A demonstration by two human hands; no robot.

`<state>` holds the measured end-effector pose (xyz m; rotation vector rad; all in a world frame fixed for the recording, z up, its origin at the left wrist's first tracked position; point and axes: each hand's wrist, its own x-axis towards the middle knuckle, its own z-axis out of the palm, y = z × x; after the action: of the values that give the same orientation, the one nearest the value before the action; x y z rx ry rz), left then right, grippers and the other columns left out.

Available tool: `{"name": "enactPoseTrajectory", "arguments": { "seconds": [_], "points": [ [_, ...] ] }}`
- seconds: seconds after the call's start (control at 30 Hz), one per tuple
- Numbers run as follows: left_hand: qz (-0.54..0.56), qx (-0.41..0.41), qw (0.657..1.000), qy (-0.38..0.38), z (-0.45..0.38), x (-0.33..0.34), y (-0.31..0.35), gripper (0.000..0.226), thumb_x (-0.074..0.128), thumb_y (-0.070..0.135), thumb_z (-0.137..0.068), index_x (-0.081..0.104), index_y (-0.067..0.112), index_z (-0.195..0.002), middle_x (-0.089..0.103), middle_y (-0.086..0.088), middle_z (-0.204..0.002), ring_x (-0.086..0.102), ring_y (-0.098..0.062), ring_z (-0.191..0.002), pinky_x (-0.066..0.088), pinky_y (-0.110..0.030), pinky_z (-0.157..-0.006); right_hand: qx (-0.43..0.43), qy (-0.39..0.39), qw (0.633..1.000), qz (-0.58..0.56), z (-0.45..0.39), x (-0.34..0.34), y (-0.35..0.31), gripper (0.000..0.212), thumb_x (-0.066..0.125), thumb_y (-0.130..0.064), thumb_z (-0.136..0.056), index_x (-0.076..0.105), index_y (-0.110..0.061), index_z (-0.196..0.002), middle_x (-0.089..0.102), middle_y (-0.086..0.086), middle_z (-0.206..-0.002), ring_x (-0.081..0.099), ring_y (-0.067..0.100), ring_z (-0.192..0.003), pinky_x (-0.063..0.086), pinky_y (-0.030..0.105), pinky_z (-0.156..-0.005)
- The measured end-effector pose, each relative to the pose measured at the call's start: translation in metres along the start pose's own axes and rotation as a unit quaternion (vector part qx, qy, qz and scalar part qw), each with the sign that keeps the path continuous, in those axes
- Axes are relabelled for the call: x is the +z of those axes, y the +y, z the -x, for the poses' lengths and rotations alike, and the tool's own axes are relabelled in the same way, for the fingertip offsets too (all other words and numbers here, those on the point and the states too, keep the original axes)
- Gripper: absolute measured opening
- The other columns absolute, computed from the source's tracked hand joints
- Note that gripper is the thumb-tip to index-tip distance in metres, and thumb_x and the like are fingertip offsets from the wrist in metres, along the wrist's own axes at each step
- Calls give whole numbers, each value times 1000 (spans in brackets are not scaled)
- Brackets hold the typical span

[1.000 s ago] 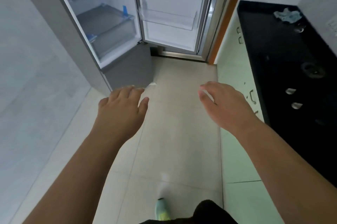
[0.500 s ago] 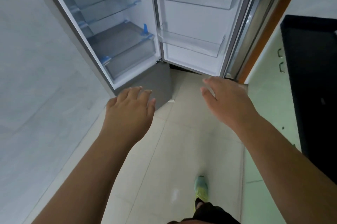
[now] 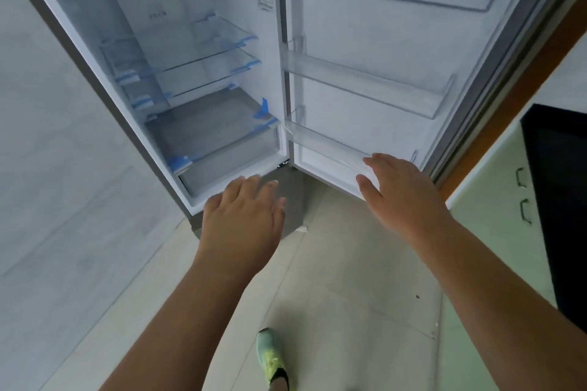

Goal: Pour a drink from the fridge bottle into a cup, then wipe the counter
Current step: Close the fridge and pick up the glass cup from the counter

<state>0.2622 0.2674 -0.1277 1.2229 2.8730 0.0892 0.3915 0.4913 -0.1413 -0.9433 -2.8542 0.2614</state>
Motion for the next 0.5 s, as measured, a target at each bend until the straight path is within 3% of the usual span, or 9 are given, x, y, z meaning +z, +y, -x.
{"name": "enactPoseTrajectory", "arguments": {
  "seconds": [0.23,0.33,0.4,0.5],
  "points": [
    [21,71,997,30,-120,-13,-8,54,20,52,-110,33,31,-158,34,1,-167,28,-24,-156,26,-49,-124,60,42,995,69,-81,-30,1,66,23,-59,-105,39,-23,-159,33,1,-168,31,23,-156,26,40,-125],
    [17,111,993,42,-170,-23,0,54,21,52,-109,33,31,-158,32,-1,-168,27,-25,-157,28,-50,-123,74,101,990,69,-112,-38,4,80,6,-62,-102,47,-18,-154,40,7,-164,37,30,-153,34,50,-124],
    [13,139,989,52,-198,-28,8,54,23,50,-110,33,30,-159,32,-2,-168,27,-26,-156,28,-51,-122,93,107,987,72,-129,-39,10,74,14,-60,-104,48,-17,-154,41,9,-164,36,31,-153,33,50,-124],
    [8,167,984,69,-222,-39,22,53,27,48,-110,36,29,-159,34,-2,-168,29,-27,-155,30,-50,-121,130,44,987,82,-145,-39,18,65,25,-55,-106,37,-21,-160,29,4,-170,24,26,-158,22,44,-129]
  ]
}}
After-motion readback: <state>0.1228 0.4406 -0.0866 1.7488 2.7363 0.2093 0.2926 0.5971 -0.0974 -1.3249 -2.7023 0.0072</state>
